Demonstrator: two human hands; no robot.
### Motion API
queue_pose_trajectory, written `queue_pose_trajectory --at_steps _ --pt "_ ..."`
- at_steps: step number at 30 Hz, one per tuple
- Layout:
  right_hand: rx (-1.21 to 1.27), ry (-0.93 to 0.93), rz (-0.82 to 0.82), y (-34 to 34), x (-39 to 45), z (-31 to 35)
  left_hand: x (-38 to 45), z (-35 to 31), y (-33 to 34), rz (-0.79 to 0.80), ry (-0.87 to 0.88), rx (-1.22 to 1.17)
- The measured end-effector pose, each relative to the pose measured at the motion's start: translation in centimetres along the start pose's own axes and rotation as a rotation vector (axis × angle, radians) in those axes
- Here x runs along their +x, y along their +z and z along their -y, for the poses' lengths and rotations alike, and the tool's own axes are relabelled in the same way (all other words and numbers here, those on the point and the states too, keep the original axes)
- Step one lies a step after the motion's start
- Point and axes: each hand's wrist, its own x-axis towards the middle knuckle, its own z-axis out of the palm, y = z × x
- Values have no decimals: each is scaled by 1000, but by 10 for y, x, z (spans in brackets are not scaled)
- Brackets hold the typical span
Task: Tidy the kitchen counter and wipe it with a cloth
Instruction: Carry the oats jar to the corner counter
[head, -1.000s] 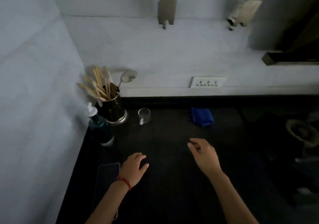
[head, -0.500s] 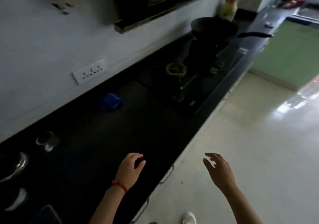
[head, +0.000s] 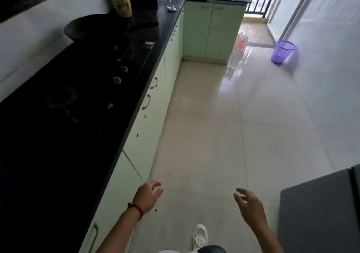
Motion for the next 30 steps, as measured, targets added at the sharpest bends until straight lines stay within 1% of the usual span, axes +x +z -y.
queue_pose_trajectory --at_steps 3,6,9,14,19,24,30 --pt "15 94 6 -34 34 -26 25 -28 35 59 -86 -29" --pt "28 148 19 -59 70 -39 51 -48 56 64 -156 -68" --pt "38 169 36 -74 105 -37 77 -64 63 56 -195 -94" --pt "45 151 90 -85 184 -2 131 -77 63 -1 -284 -192" --pt "51 106 103 -96 279 45 207 -92 61 -13 -390 -274" --pt "34 142 85 -119 366 81 305 -157 45 -6 -379 -319" --pt "73 212 52 -154 453 101 426 -284 26 63 -238 -335"
